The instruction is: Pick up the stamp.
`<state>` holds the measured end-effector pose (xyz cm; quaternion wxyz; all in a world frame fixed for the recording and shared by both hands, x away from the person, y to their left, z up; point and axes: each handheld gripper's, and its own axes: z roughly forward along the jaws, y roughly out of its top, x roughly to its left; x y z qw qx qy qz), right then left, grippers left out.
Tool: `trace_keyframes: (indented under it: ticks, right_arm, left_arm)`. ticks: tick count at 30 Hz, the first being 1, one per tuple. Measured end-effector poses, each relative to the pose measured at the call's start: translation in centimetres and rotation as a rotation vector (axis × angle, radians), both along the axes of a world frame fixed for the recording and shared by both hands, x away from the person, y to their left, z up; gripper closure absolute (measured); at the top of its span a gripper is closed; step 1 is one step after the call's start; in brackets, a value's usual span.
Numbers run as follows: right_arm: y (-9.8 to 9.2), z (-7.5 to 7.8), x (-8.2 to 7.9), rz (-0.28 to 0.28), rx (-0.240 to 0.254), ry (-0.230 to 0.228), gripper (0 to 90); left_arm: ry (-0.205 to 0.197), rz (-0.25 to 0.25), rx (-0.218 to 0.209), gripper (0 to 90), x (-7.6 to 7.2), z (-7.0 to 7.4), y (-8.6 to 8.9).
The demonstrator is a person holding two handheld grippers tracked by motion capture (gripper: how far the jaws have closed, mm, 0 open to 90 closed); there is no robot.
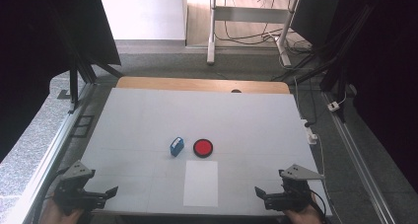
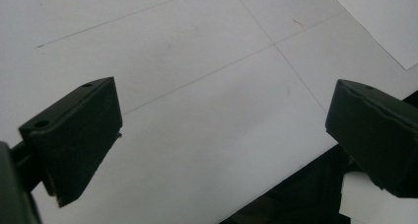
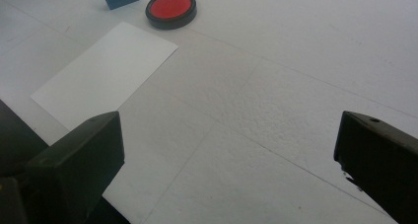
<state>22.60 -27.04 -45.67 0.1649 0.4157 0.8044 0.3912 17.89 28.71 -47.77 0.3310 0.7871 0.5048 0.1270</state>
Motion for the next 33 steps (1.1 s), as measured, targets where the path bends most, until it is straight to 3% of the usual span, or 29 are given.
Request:
trace_keyframes:
  ticks: [6,13,19,26,33]
  right_arm:
    - [0.1,0.0,0.0,0.001,-0.011,0.000,0.0]
    - [0.2,0.0,0.1,0.009,-0.021,0.004,0.0]
    - [0.2,0.0,0.1,0.013,-0.021,0.011,0.0]
    - [0.2,0.0,0.2,0.015,-0.017,0.014,0.0]
    - [0.2,0.0,0.2,0.016,-0.019,0.015,0.0]
  left_arm:
    - [-0.017,-0.001,-0.017,0.1,0.0,0.2,0.1]
    - [-0.031,-0.040,-0.018,0.0,0.4,0.3,-0.1]
    - [-0.019,-0.085,-0.069,0.0,0.9,0.4,-0.3]
    - [-0.013,-0.124,-0.071,0.0,1.7,0.3,-1.2]
    - [-0.045,-0.144,-0.064,0.0,2.6,0.3,-2.1]
